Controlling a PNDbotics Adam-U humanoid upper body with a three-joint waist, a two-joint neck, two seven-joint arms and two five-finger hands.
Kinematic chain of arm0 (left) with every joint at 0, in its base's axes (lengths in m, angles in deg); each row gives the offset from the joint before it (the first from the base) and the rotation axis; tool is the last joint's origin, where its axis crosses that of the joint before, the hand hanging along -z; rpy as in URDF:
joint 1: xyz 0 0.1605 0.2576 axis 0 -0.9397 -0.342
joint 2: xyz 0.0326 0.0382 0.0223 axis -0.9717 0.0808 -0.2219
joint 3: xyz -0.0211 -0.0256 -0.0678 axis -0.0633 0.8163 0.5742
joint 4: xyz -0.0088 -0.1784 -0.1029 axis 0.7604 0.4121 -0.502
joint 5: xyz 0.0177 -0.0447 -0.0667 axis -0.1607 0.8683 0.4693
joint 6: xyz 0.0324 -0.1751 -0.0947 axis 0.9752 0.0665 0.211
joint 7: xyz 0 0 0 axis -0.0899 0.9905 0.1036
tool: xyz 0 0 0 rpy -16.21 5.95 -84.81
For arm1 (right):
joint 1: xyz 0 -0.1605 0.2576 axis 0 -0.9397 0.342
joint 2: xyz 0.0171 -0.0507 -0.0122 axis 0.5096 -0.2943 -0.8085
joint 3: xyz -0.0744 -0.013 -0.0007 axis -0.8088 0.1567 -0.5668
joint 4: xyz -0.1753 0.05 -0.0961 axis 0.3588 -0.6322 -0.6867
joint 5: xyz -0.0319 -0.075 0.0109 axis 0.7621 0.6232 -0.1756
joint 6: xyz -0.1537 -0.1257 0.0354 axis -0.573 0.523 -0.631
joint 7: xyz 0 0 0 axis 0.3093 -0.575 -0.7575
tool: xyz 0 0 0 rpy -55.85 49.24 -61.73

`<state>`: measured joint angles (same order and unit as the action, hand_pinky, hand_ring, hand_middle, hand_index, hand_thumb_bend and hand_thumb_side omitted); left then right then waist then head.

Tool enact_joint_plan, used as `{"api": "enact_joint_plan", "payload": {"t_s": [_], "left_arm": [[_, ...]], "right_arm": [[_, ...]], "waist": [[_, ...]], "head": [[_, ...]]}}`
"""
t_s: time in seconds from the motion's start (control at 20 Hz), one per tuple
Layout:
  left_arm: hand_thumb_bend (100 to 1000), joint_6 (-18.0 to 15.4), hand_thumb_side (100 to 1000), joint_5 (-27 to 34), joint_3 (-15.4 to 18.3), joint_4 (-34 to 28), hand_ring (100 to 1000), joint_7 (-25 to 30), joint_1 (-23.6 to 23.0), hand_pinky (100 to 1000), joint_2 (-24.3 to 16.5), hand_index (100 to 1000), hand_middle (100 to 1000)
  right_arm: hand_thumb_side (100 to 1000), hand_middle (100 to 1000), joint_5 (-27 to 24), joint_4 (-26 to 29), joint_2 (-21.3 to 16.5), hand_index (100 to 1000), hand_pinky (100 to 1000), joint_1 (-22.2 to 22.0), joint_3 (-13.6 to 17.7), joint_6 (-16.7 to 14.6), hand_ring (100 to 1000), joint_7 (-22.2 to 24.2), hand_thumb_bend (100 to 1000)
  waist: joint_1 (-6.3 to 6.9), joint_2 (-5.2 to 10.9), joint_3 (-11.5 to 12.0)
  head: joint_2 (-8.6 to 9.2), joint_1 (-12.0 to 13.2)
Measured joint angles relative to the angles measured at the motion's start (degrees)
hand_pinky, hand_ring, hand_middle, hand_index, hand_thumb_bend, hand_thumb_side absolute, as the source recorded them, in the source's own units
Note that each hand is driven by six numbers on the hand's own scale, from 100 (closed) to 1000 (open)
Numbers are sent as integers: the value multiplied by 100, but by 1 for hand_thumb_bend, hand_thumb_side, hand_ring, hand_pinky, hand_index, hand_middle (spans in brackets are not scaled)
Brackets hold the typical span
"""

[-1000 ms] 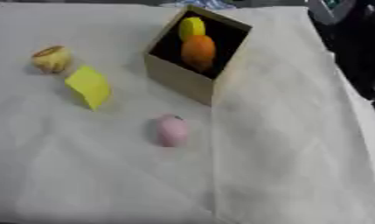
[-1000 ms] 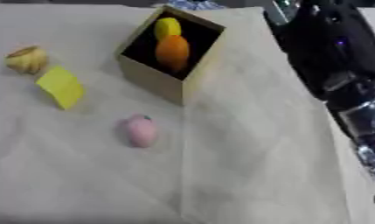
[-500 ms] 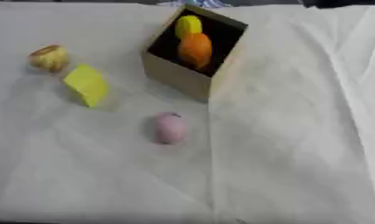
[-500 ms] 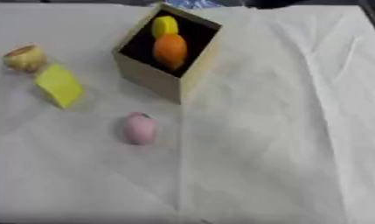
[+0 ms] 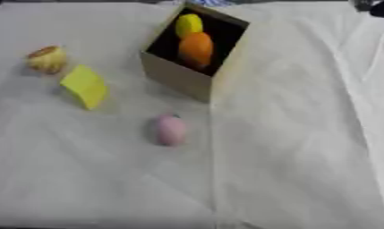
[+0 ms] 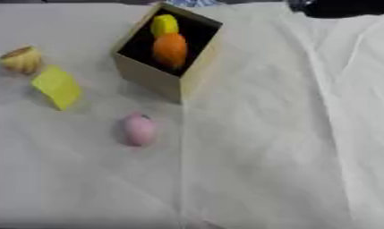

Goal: Pick up objects on the table and place them in the box.

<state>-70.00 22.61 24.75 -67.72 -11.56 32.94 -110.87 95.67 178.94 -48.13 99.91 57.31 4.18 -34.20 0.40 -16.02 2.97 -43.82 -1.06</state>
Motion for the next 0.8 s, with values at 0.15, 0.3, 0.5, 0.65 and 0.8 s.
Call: {"api": "enact_joint_plan", "payload": {"t_s": [0.15,0.3,0.5,0.65,0.8], "left_arm": [[570,-310,558,-377,-179,824,783,741,460,829,175,885,758],[614,-641,570,-698,-364,1590,792,1182,872,832,407,894,766],[642,-1074,547,-1101,-537,2576,794,1513,1374,833,829,902,772],[678,-1339,497,-1328,-539,3191,795,1611,1593,833,1148,909,775],[713,-1496,388,-1500,-497,3657,789,1592,1724,830,1392,901,764]], "right_arm": [[262,695,-10,2,-7,824,892,-86,44,5,745,-84,100],[268,689,-10,2,-57,820,892,-141,75,16,740,-139,100],[285,683,-16,2,-74,816,891,-185,102,14,734,-187,100],[289,678,-30,2,-73,813,891,-203,105,20,729,-214,100],[312,671,-56,2,-55,809,890,-201,106,32,722,-249,100]], "waist": [[28,1,34],[86,3,82],[122,7,132],[123,7,131],[108,6,130]], "head": [[-1,-11],[-1,-57],[0,-108],[11,-107],[56,-106]]}}
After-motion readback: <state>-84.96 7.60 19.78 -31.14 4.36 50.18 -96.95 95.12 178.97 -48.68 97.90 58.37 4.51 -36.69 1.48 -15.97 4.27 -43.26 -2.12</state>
